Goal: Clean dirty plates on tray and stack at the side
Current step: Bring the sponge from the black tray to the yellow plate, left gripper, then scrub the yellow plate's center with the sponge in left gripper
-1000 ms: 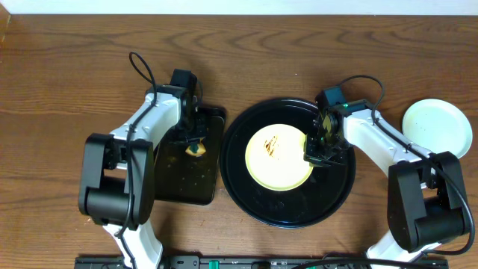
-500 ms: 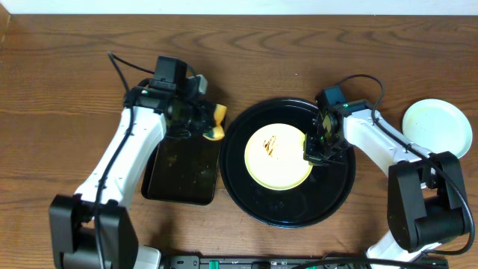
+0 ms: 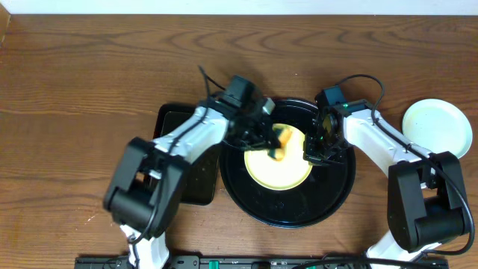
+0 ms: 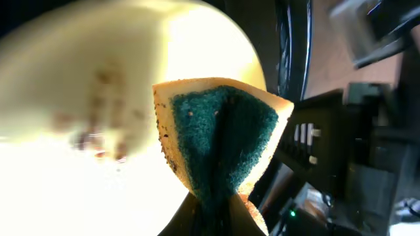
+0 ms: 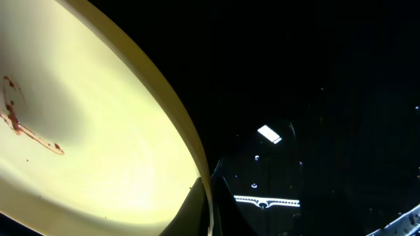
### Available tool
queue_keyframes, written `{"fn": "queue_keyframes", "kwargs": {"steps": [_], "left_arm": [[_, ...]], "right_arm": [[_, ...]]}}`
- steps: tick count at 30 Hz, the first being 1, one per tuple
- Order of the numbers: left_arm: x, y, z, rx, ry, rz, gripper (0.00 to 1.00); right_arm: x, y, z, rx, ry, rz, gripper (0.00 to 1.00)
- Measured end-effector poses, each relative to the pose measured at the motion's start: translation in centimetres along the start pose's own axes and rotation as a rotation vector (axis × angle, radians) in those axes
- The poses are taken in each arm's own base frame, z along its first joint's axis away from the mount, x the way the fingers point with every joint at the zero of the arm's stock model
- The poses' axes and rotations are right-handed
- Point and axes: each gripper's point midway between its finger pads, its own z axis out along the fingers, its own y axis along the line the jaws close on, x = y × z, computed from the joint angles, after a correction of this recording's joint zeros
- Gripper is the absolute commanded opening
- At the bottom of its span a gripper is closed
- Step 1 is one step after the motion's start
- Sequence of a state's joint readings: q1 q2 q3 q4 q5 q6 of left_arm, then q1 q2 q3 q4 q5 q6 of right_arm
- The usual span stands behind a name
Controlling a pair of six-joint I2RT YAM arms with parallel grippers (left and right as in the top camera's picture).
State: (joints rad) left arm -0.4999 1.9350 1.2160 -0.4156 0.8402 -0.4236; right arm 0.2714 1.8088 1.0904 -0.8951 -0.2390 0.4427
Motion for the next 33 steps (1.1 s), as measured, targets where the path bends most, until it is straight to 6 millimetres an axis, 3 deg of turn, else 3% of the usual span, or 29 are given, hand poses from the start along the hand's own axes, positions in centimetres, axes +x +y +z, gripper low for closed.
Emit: {"fn": "queue_keyframes", "kwargs": {"steps": [10,16,26,33], "left_arm": [[3.4,-1.3,5.5,0.014,0.131,0.005,0.07],[4.0,0.4,6.8,-0.045,0.151,-0.022,0.07],[3.1,3.3,4.9,-0.208,0.102,-0.042,0.07],[1.3,6.0,2.2,-0.47,-0.002,0.006,0.08]], "right_arm": [[0.0,0.0,0.0,0.0,0.0,-0.001,0.02],[0.0,-0.1,0.0,0.004,0.0,-0.003,0.02],[0.0,-0.1,0.0,0.004,0.001,-0.007,0.02],[0.1,-0.1,0.0,0.004,0.002,-0.006,0.01]]}}
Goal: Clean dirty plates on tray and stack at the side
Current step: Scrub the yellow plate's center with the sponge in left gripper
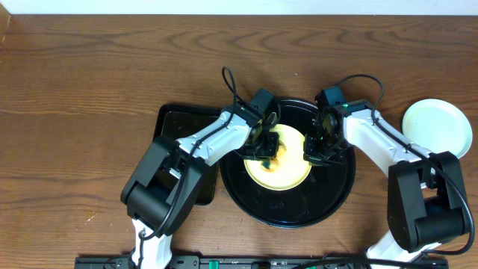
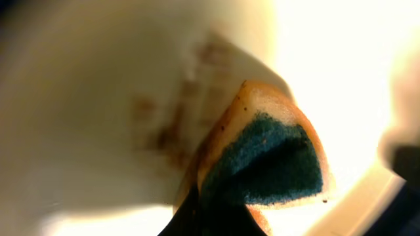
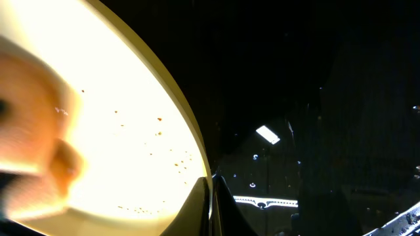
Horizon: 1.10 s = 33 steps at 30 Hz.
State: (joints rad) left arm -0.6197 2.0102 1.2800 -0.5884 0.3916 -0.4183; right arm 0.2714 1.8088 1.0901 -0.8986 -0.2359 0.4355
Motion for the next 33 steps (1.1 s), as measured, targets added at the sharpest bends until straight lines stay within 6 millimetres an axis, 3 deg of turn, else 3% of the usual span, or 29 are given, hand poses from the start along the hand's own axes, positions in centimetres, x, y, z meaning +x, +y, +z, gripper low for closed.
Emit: {"fn": "queue_keyframes", "kwargs": {"steps": [6,11,20,28,33], "left_arm": [[-1.6,4.0,-1.6,-0.276,-0.105,0.003,0.08],[-2.0,5.0,-2.1,-0.364,-0.142,0.018,0.07],[-1.6,3.9,-2.2,-0.462,-0.181,0.12,0.08],[-0.1,0.9,-2.5,-0.503,-0.222,0.238,0.07],[-0.4,1.2,-2.9,-0.536,-0.243,0.24,0.07]], "right_arm": [[0.0,0.0,0.0,0.0,0.002,0.0,0.02],[0.2,0.6,0.0,-0.031,0.013,-0.002,0.01],[0.2,0.6,0.0,-0.034,0.015,-0.001,0.02],[0.3,0.6,0.0,-0.033,0.016,-0.003,0.02],[0.3,0.6,0.0,-0.033,0.018,-0.01,0.02]]}}
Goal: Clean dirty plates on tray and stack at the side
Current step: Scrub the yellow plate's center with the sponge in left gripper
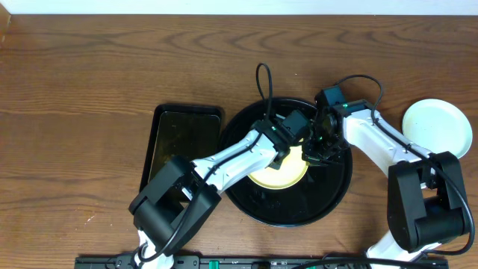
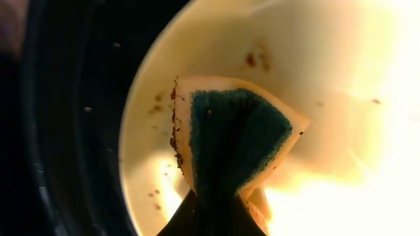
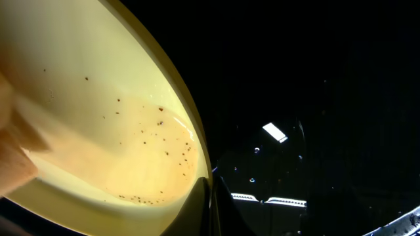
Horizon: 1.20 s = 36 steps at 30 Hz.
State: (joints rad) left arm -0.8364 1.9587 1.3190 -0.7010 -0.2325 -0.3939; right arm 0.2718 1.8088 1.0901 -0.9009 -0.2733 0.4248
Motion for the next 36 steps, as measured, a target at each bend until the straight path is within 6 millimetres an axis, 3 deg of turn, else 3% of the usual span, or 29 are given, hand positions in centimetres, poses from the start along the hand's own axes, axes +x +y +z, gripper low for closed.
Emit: {"fn": "queue_keyframes", "kwargs": {"steps": [4,10,13,17,23,27,36], "left_arm": [[0.0,-0.4,-0.1,0.044,0.017,-0.018,0.08],[-1.7,-5.4,-1.5,0.372,0.03,-0.101,0.07],[-2.5,-6.7,-2.4,0.516,0.055,-0.145,0.08],[-3.2,-6.6,-3.1,0.651,0.109,-0.224,0.07],[-5.9,-5.0,-4.0,0.81,0.105,-0.338,0.07],[-7.1,-5.5,-4.4,0.907,0.101,-0.364,0.07],[-4.6,-8.1,-1.6,0.959,0.261,-0.388,0.08]], "right_arm": [[0.0,0.0,0.0,0.0,0.0,-0.002,0.01],[0.0,0.0,0.0,0.0,0.0,-0.009,0.02],[0.0,0.0,0.0,0.0,0.0,-0.009,0.01],[0.0,0.0,0.0,0.0,0.0,-0.009,0.02],[0.0,0.0,0.0,0.0,0.0,-0.009,0.02],[0.0,0.0,0.0,0.0,0.0,-0.009,0.02],[0.0,0.0,0.0,0.0,0.0,-0.009,0.02]]}}
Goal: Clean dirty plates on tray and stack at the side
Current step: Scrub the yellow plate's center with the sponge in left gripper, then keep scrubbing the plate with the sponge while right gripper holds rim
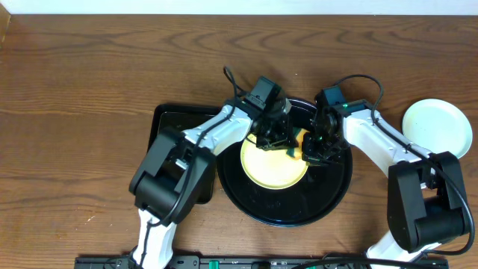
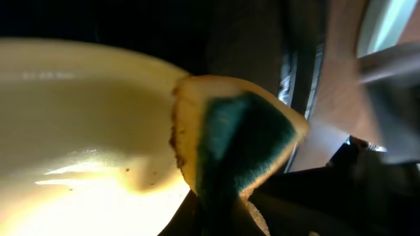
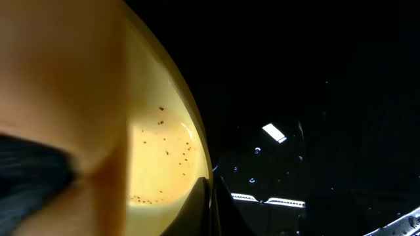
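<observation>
A pale yellow plate (image 1: 274, 162) lies in the round black tray (image 1: 328, 194). My left gripper (image 1: 287, 137) is shut on a yellow sponge with a green scouring face (image 2: 239, 141), held at the plate's upper right part. Small dark crumbs (image 3: 172, 145) dot the plate near its rim. My right gripper (image 3: 210, 196) is shut on the plate's right rim (image 3: 197, 141), one finger on each side. The sponge shows as a blurred orange mass (image 3: 59, 131) at the left of the right wrist view. A clean white plate (image 1: 438, 128) sits on the table at the far right.
A black rectangular tray (image 1: 168, 134) lies left of the round one, partly under my left arm. Wood table (image 1: 89, 67) stretches all around. The two arms stand close together over the round tray.
My left gripper with the sponge has shifted from the plate's right middle, next to the right gripper, to its upper right edge. The right gripper keeps its hold on the rim.
The sponge hung over the plate's upper part while reddish smears showed on the plate. Then it pressed on the plate's left centre. After that it was at the right side, smears replaced by loose crumbs. Now it is at the upper right. The right gripper held the rim throughout.
</observation>
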### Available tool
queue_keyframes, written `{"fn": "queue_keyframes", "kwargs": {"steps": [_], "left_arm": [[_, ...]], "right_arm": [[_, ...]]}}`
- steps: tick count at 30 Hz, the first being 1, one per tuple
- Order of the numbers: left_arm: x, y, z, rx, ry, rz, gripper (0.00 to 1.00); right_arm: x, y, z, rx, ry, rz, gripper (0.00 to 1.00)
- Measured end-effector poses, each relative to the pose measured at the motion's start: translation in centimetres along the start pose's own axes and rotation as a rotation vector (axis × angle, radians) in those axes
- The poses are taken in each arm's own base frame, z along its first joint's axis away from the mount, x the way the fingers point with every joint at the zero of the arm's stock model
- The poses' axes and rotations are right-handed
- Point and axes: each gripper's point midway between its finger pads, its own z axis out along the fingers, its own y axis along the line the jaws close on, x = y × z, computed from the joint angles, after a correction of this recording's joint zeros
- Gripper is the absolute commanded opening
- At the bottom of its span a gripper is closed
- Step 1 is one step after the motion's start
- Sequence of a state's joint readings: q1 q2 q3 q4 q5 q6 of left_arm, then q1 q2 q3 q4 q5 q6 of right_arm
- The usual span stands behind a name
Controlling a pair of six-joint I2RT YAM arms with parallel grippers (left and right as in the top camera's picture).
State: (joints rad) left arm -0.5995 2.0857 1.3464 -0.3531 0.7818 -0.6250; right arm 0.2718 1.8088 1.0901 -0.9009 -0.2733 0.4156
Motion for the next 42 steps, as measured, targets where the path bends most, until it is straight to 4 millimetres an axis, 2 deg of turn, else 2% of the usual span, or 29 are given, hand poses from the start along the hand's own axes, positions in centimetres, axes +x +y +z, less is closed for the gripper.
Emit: {"fn": "queue_keyframes", "kwargs": {"steps": [7,13,22,26,31,36,42], "left_arm": [[-0.1,1.4,-0.1,-0.024,-0.003,-0.032,0.07],[-0.1,4.6,-0.7,-0.096,-0.017,-0.1,0.08],[-0.5,5.7,-1.4,-0.176,-0.052,-0.079,0.08],[-1.7,6.5,-2.4,-0.224,-0.112,-0.074,0.08],[-3.6,8.5,-4.7,-0.272,-0.183,-0.111,0.07],[-3.4,9.2,-5.3,-0.295,-0.17,-0.131,0.07],[-2.2,11.1,-6.9,-0.401,-0.143,-0.156,0.08]], "right_arm": [[0.0,0.0,0.0,0.0,0.001,0.0,0.02],[0.1,0.0,0.0,0.001,0.002,0.001,0.02],[0.1,0.0,0.0,0.001,0.004,0.001,0.02],[0.2,0.0,0.0,-0.001,0.008,0.002,0.01],[0.2,0.0,0.0,-0.001,0.009,0.001,0.02],[0.2,0.2,0.0,-0.013,0.012,-0.002,0.01],[0.2,0.6,-0.3,-0.029,0.005,-0.007,0.02]]}}
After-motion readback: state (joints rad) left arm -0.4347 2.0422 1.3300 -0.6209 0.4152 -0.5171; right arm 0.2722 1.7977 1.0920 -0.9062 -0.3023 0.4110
